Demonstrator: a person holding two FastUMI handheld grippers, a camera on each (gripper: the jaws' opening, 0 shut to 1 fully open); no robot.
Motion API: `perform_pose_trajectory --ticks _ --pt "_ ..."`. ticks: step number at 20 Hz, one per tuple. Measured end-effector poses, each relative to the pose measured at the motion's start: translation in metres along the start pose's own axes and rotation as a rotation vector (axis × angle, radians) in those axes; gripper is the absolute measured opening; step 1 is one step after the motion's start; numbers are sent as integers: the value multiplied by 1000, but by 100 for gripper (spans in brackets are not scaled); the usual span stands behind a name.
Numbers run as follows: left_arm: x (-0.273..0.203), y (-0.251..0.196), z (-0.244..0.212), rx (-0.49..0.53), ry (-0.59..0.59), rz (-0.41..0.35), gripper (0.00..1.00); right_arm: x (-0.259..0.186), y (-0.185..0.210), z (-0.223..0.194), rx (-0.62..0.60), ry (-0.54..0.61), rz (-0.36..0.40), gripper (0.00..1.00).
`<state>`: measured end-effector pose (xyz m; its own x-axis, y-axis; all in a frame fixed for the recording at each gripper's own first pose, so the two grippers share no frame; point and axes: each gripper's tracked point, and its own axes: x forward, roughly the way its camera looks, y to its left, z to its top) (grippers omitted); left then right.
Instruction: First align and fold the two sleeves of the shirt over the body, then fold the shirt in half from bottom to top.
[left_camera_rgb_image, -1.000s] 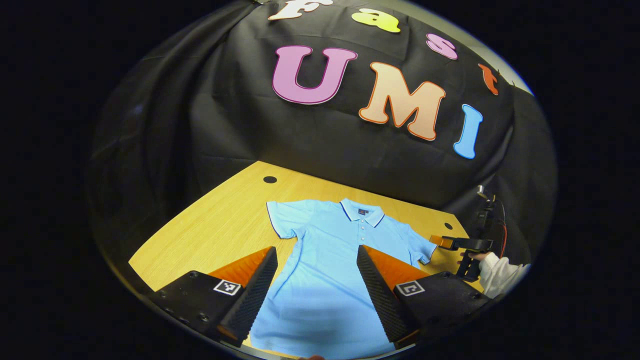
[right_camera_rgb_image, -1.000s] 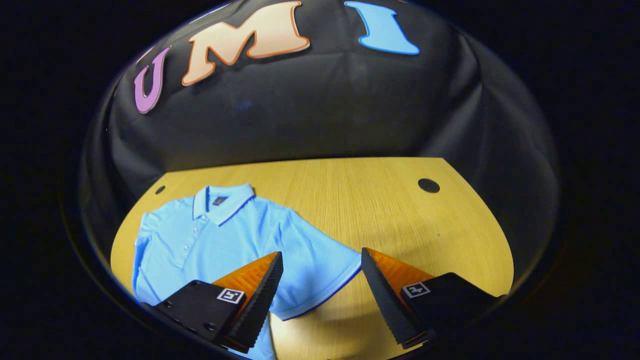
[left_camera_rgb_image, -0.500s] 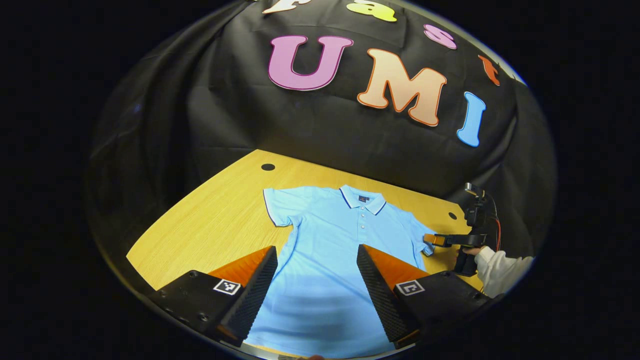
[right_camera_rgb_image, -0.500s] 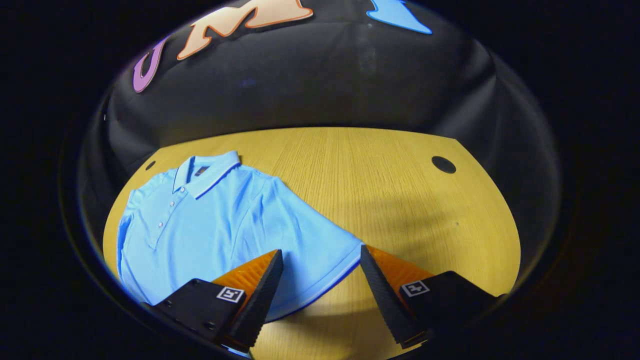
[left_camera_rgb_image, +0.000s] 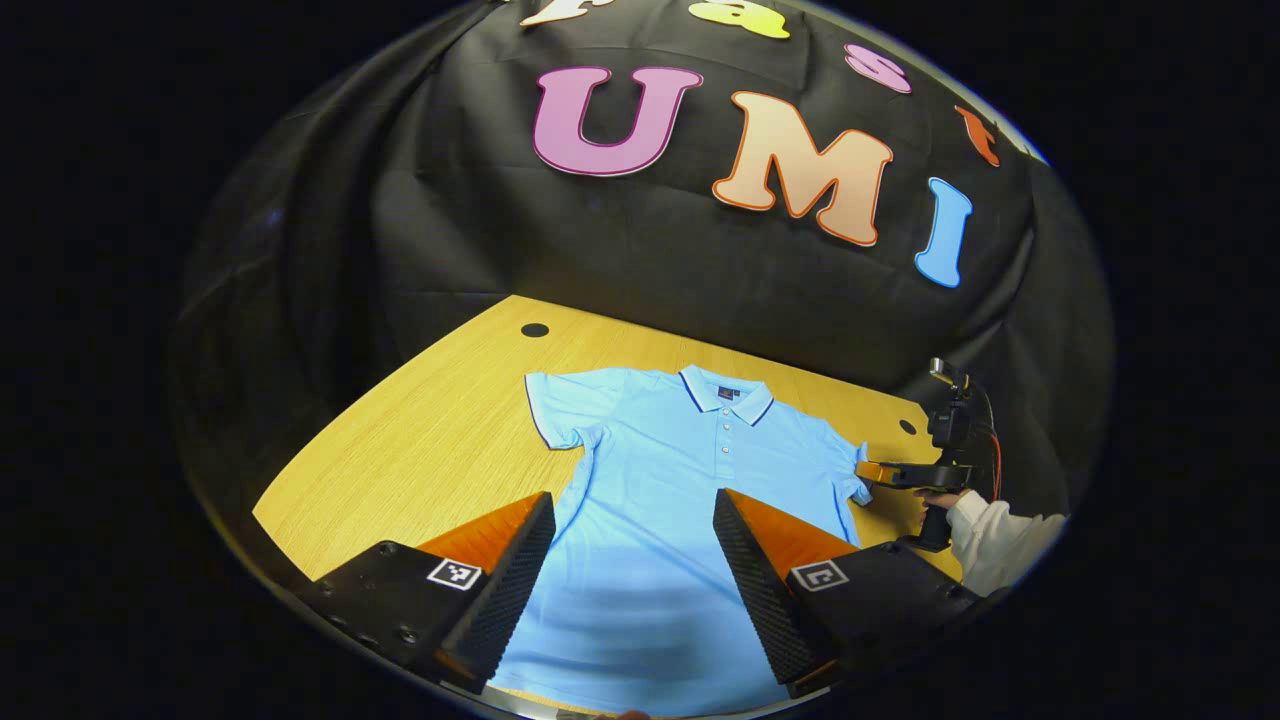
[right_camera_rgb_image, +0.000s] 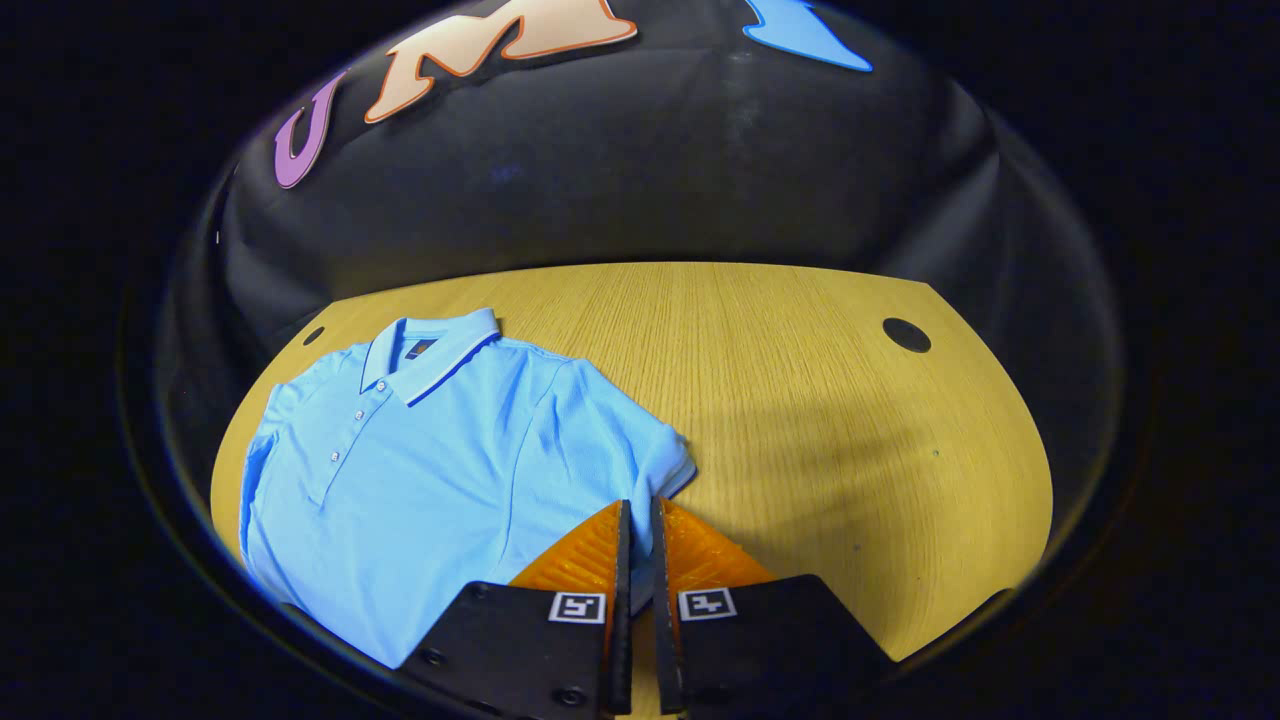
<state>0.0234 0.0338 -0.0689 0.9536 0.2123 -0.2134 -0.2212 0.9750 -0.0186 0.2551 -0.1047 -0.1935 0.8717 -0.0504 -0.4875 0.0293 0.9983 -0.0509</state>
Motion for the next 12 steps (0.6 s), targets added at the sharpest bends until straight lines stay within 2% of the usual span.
perform_pose_trajectory --ticks 3,4,8,12 --pt "1 2 -1 -8 2 4 96 -10 5 18 -7 -58 -27 12" --pt "2 3 -4 -11 5 7 95 -17 15 27 4 -82 -11 12" --pt "3 7 -6 -36 21 14 96 -35 91 52 47 -151 163 12" --pt "6 24 -3 -57 9 43 96 -26 161 49 63 -136 288 12"
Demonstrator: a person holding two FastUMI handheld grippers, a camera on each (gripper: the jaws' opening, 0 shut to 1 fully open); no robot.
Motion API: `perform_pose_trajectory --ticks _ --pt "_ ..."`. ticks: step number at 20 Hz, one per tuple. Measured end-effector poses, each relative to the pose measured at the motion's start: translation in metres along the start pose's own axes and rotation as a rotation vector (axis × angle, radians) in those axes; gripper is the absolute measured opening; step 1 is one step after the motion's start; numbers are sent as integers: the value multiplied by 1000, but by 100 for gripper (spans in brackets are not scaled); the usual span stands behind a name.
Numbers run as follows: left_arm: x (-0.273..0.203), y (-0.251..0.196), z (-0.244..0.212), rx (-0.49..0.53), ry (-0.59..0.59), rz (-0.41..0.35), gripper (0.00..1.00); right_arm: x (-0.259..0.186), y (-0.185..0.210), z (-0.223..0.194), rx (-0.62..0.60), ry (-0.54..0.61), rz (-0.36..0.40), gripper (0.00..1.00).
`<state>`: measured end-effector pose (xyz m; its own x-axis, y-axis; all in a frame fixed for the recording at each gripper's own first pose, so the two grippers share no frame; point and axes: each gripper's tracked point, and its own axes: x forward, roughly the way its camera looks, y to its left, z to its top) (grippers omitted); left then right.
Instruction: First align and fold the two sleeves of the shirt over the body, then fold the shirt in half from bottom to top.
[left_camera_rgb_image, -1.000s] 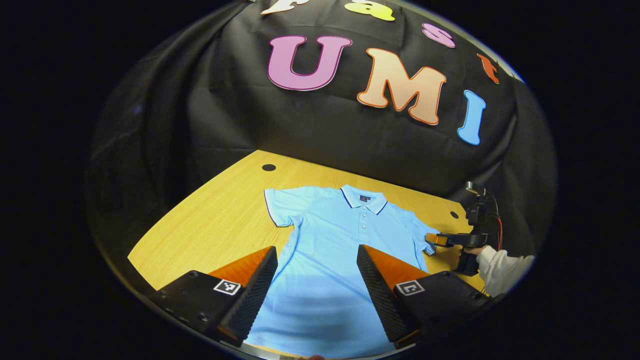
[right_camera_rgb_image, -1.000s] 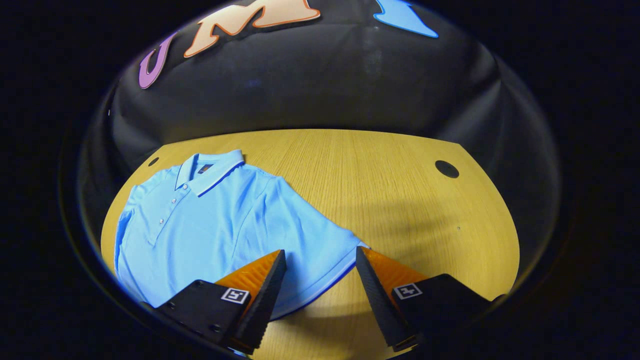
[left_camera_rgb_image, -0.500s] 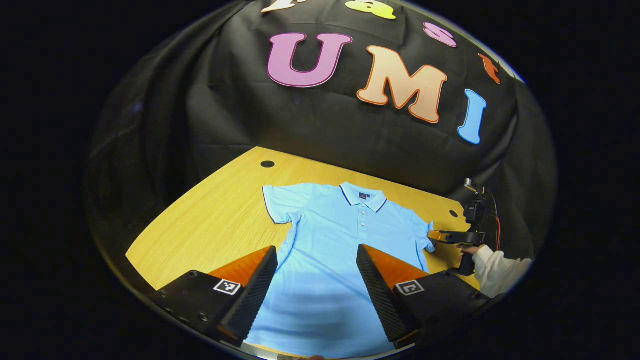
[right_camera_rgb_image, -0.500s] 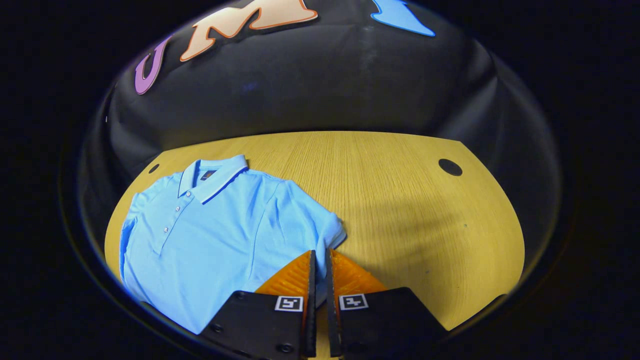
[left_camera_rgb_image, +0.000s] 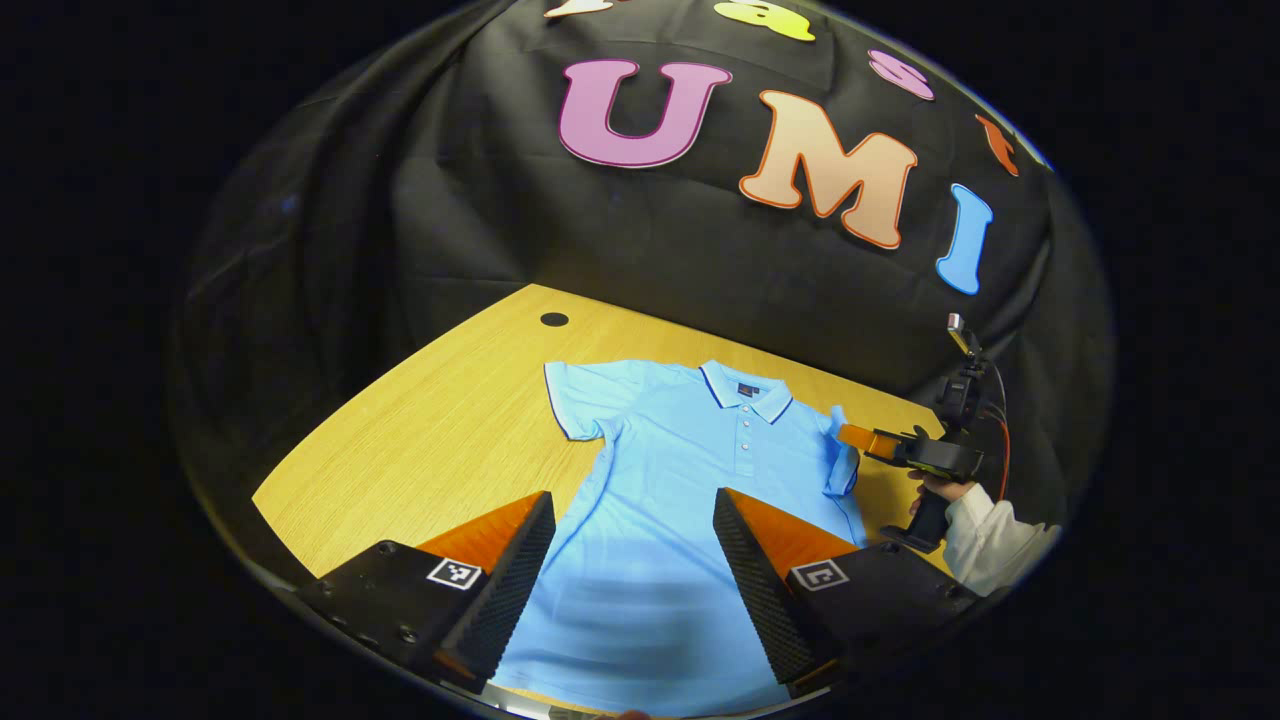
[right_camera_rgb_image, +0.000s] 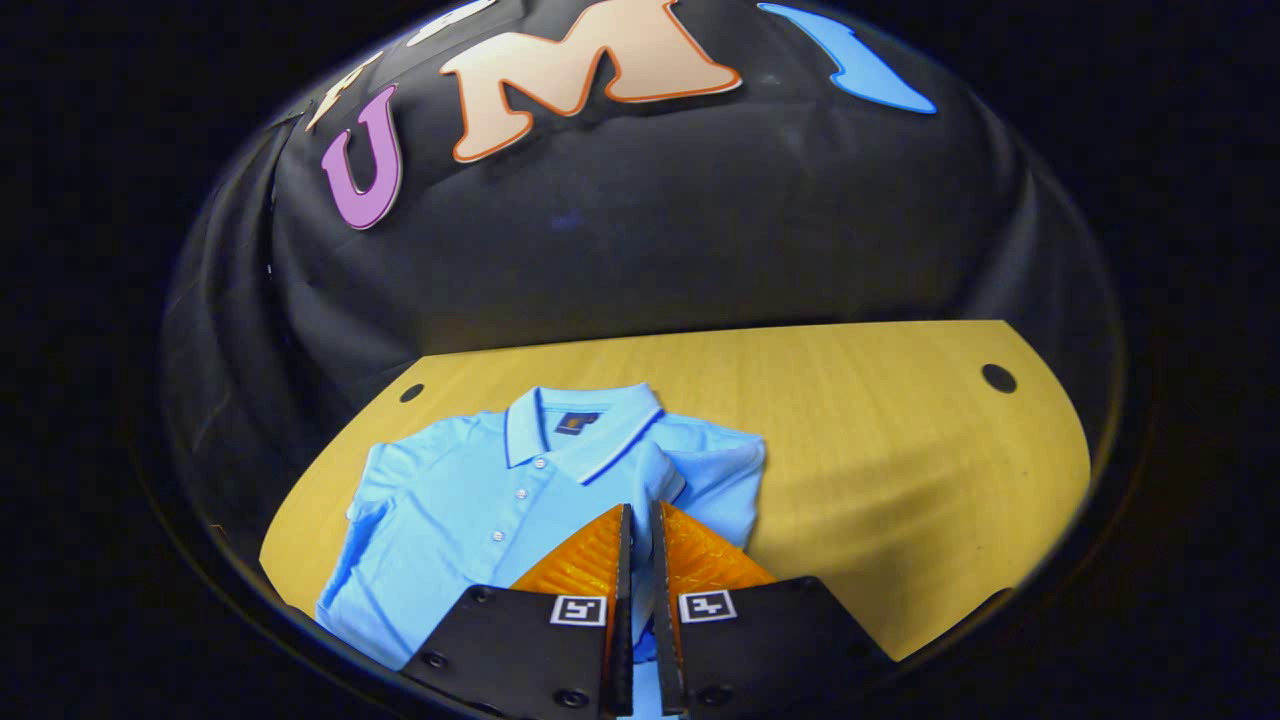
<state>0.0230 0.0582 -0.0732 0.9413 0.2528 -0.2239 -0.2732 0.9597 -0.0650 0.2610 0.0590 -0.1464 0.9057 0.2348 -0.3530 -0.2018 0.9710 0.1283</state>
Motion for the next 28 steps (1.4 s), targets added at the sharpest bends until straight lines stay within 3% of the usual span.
perform_pose_trajectory --ticks 1,2,3,5,6,9,11,14,19,20,21,23,28 --pt "2 3 2 -16 -3 -5 96 3 14 -6 14 10 35 11" --pt "7 6 3 -30 -5 -11 96 5 24 -13 21 28 55 24" --pt "12 9 4 -38 -4 -14 96 2 32 -19 20 46 77 39" --pt "25 18 10 -28 -9 -14 96 -4 34 -27 -39 56 76 82" --pt "33 22 15 -16 -15 -19 96 -10 34 -29 -67 54 67 96" --pt "60 26 28 19 -21 -47 96 -36 37 -33 -88 51 61 98" --pt "84 34 36 54 -19 -49 96 -56 32 -40 -102 57 41 94" --pt "117 39 45 98 -19 -68 96 -88 23 -54 -102 69 -2 98" --pt "180 50 53 182 6 -79 95 -137 20 -77 -10 86 -61 94" --pt "191 52 53 188 15 -78 95 -147 20 -81 16 91 -73 98" --pt "203 56 51 201 25 -74 95 -157 22 -83 43 89 -85 94" --pt "226 67 49 220 46 -50 96 -177 25 -86 80 79 -105 98" --pt "261 79 36 228 92 -33 95 -211 16 -91 107 76 -175 98"
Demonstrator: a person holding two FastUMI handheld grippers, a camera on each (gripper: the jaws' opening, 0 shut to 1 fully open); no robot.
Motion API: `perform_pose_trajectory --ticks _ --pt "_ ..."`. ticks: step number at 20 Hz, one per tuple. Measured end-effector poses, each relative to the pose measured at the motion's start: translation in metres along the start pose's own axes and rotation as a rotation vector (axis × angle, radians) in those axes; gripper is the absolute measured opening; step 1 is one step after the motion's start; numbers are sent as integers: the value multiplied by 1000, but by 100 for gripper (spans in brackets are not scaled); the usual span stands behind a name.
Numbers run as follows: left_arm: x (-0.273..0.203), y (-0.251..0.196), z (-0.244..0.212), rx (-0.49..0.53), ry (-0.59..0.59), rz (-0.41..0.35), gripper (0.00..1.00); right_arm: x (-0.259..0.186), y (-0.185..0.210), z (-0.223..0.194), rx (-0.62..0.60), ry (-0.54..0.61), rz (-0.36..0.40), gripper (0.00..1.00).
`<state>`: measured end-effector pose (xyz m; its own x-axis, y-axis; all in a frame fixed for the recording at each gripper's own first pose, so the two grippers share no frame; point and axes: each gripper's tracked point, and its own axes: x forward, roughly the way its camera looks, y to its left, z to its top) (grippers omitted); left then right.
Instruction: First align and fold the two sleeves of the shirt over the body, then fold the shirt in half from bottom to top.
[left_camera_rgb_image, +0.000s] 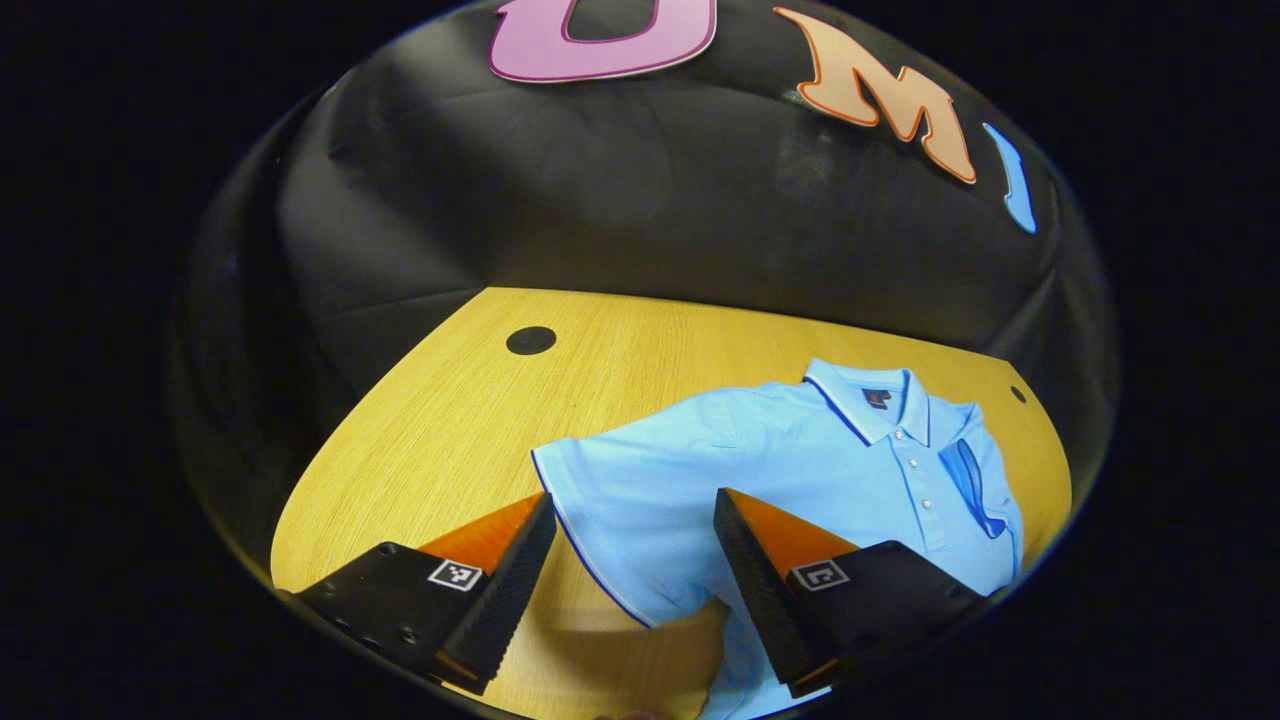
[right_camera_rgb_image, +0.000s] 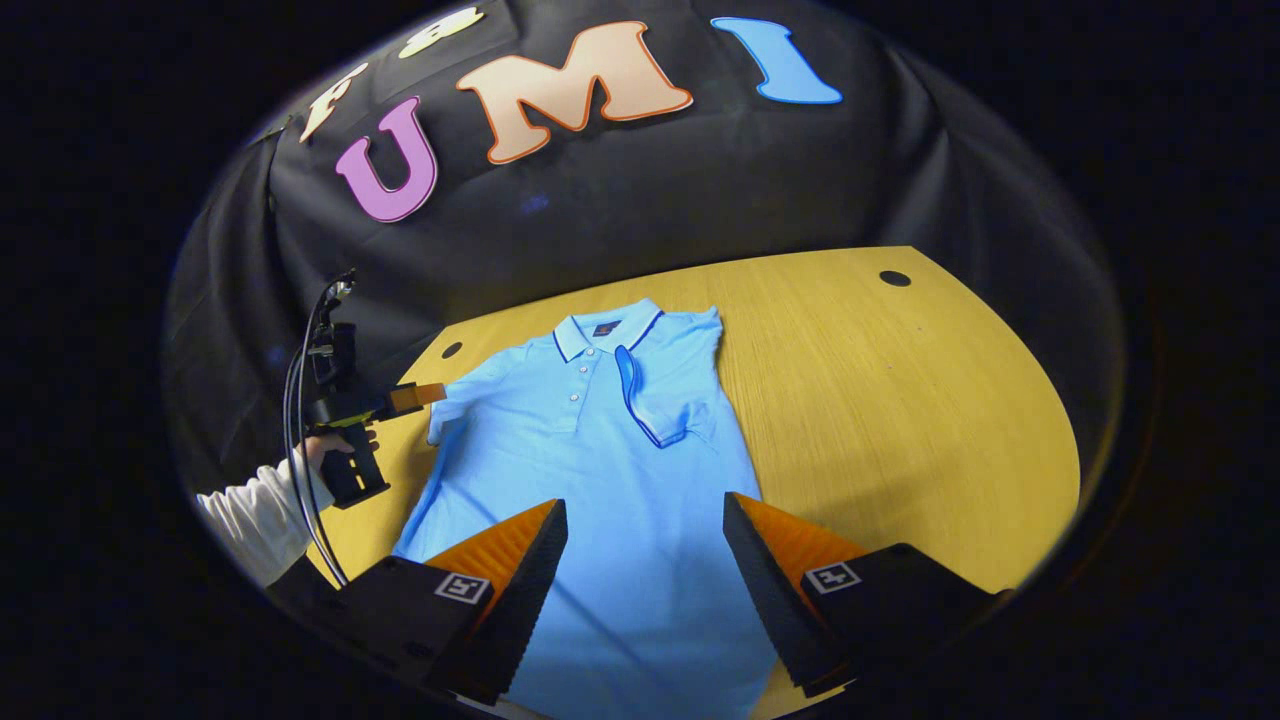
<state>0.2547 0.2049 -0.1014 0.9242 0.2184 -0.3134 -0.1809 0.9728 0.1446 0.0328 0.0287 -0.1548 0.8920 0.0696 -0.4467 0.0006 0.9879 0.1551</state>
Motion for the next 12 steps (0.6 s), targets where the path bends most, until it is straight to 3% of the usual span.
perform_pose_trajectory --ticks 2,4,9,10,12 --pt "8 3 -7 20 27 6 96 -4 -8 4 36 -24 -32 93" --pt "13 0 -11 18 38 -5 96 -9 -13 8 93 -48 -52 98" --pt "19 1 -18 21 58 3 95 -21 -25 12 138 -83 -93 98" --pt "20 2 -19 24 58 3 94 -23 -25 11 140 -87 -97 93" --pt "21 2 -19 38 59 1 92 -23 -26 10 144 -89 -102 98"
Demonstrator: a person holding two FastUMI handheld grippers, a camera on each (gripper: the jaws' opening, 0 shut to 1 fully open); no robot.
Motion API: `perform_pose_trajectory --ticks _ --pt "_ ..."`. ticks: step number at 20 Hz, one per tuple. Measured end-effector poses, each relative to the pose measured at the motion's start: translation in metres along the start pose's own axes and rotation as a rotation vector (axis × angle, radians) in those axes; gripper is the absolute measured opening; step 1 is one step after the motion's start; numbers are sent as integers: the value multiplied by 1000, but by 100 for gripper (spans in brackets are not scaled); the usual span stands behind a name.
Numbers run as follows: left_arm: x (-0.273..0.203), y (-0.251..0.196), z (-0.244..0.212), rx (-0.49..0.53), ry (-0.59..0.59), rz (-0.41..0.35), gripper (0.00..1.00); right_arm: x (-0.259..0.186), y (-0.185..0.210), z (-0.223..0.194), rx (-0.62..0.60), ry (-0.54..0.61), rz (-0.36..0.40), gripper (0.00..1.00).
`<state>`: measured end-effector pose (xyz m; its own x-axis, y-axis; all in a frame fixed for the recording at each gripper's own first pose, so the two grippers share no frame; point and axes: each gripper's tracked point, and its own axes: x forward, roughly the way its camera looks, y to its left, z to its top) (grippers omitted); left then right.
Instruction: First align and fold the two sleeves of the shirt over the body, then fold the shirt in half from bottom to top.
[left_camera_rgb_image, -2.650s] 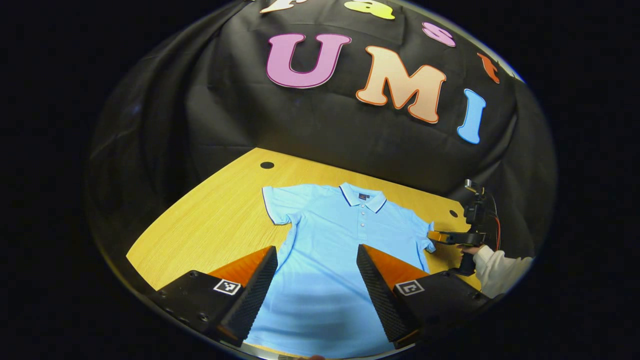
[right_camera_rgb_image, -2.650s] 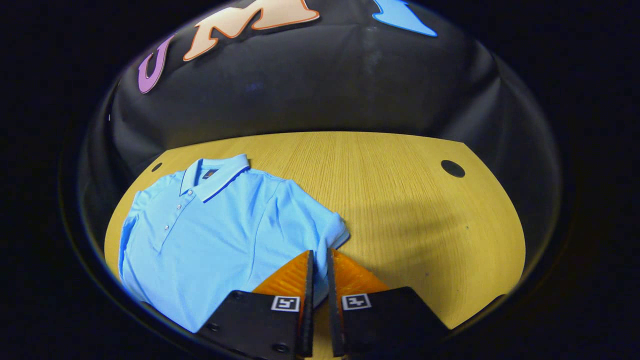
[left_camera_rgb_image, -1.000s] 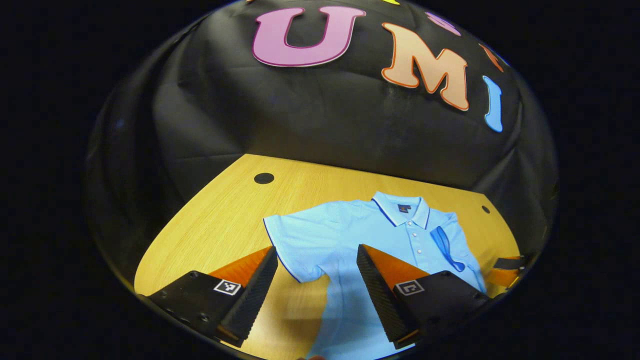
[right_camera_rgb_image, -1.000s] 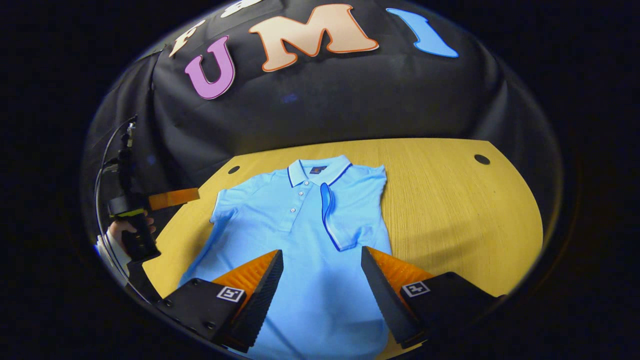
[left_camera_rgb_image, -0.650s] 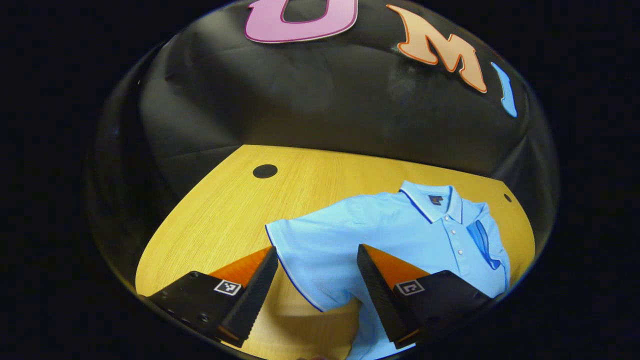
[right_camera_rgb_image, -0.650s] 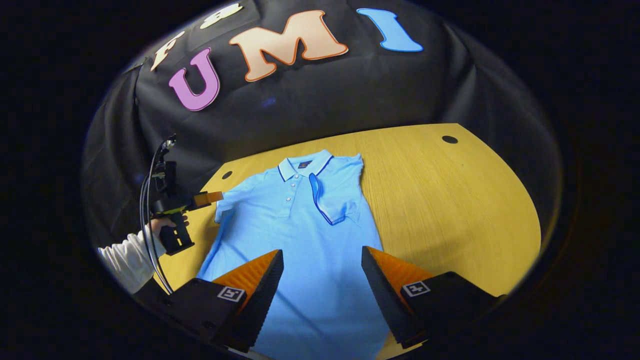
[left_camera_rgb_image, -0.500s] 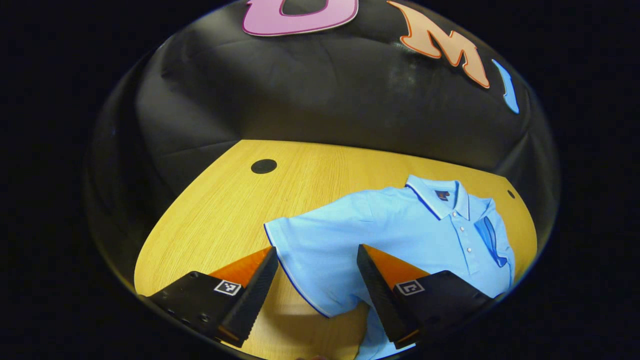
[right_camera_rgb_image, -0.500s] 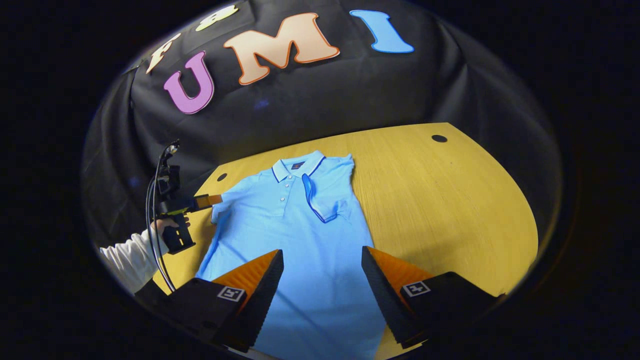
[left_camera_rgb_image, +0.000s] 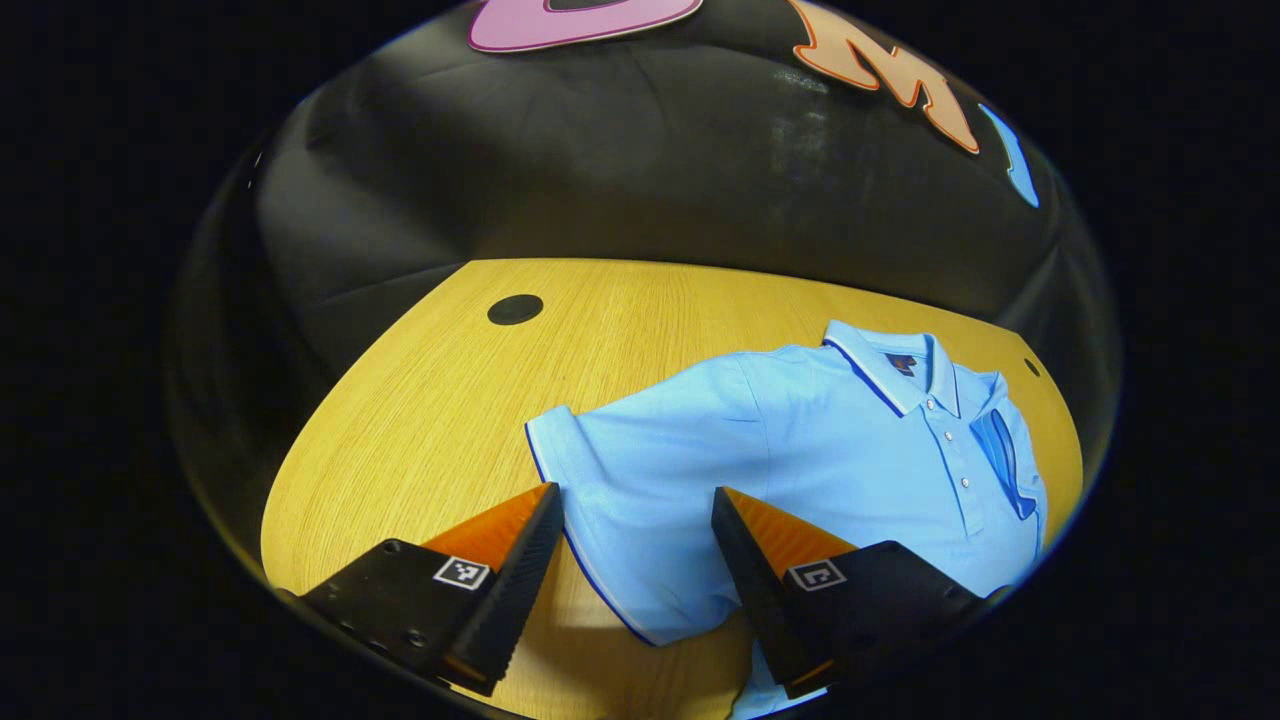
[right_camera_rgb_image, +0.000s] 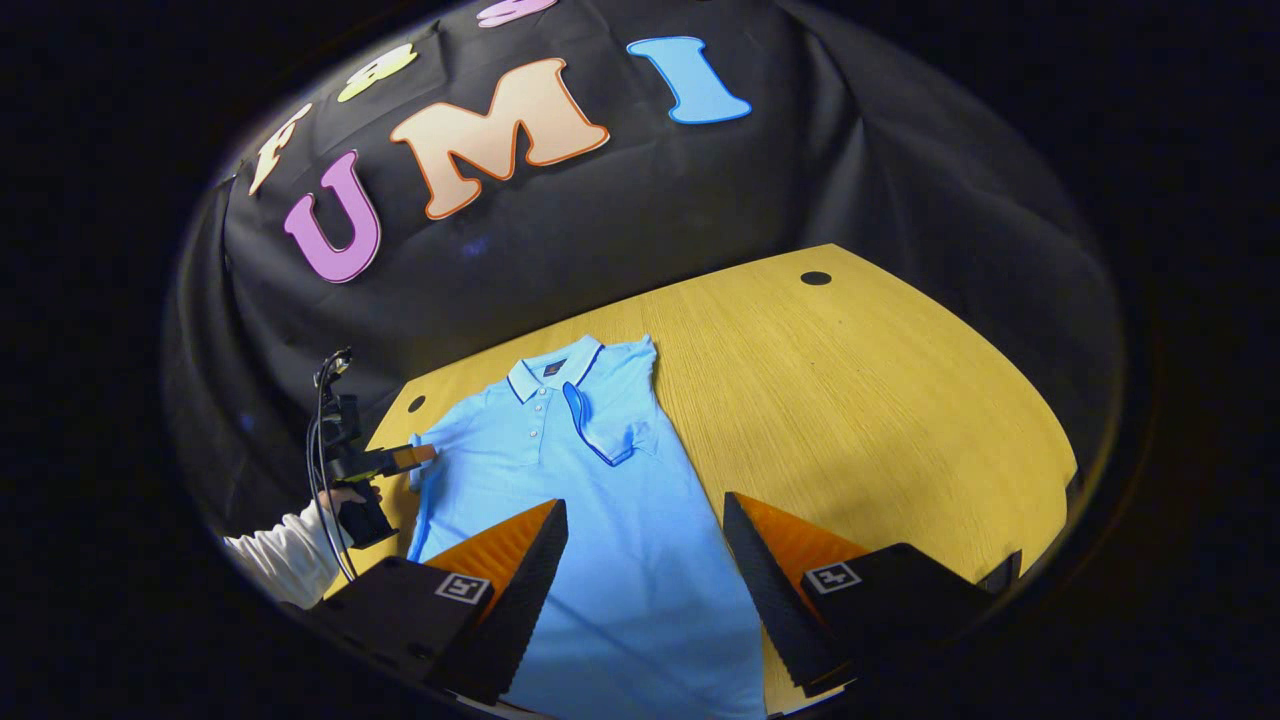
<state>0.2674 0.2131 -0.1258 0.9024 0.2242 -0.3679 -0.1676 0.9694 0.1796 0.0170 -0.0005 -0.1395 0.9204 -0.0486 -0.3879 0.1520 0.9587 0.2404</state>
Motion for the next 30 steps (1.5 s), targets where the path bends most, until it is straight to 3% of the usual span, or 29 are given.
perform_pose_trajectory --ticks 2,4,5,6,7,9,11,15,19,24,26,27,30 --pt "2 -1 3 6 -11 -13 87 -1 3 -4 13 5 9 98" --pt "4 -6 4 8 -15 -33 71 -3 11 -3 19 -4 36 95" --pt "3 -11 5 9 -13 -51 56 -4 11 -3 16 -6 38 98" --pt "3 -16 5 7 -14 -71 51 -4 11 -4 12 -5 38 98" --pt "4 -21 6 4 -14 -89 33 -4 11 -4 12 -5 40 98" --pt "4 -23 6 5 -14 -98 8 -6 12 -3 10 -6 37 98" --pt "3 -25 7 15 -10 -95 0 -7 12 -3 9 -7 35 98" --pt "-9 -49 35 79 -64 -125 0 -8 9 -1 10 -11 37 98" --pt "-21 -113 65 175 -134 -204 0 -8 10 -2 -1 -14 36 98" --pt "-10 -192 47 196 -86 -317 1 -19 3 -4 -15 -32 15 98" --pt "-12 -211 34 179 -51 -366 10 -25 0 -8 -17 -39 4 98" --pt "-14 -217 32 175 -52 -378 20 -28 0 -12 -13 -39 1 98" --pt "-38 -211 27 192 -65 -378 78 -37 -4 -25 -7 -38 -12 98"
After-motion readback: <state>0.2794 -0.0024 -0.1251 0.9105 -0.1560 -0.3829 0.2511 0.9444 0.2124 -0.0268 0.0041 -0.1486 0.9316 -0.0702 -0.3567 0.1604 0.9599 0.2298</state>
